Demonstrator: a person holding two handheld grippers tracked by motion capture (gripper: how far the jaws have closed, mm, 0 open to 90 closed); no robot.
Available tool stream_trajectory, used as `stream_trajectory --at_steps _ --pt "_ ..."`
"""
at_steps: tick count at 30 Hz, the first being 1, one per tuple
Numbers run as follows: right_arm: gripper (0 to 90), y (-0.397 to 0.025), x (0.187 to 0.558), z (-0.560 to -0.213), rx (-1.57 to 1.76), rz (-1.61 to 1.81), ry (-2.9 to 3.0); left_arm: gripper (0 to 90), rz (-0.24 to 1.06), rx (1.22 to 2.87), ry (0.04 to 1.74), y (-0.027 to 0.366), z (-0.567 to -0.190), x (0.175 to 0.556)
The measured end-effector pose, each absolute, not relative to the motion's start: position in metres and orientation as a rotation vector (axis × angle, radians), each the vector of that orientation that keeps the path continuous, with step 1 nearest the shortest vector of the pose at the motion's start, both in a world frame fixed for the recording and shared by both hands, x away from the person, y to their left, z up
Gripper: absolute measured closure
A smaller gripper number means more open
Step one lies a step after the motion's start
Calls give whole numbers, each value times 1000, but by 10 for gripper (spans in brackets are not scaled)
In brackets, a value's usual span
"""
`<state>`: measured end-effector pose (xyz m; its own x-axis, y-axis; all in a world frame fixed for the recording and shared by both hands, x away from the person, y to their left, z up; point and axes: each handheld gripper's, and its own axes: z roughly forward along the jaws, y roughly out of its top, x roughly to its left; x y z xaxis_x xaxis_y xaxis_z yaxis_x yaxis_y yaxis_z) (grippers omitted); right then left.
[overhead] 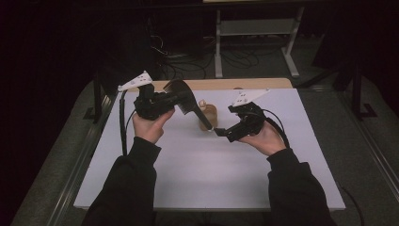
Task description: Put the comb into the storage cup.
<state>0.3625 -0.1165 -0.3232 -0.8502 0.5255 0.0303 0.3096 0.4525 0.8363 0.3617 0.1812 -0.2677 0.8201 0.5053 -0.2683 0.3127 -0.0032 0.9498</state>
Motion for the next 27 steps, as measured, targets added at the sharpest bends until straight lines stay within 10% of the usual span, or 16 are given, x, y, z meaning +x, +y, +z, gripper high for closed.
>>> stream_trajectory --at_steps 27 --pt "5 -176 349 -354 892 1481 2357 852 220 1636 632 172 -249 382"
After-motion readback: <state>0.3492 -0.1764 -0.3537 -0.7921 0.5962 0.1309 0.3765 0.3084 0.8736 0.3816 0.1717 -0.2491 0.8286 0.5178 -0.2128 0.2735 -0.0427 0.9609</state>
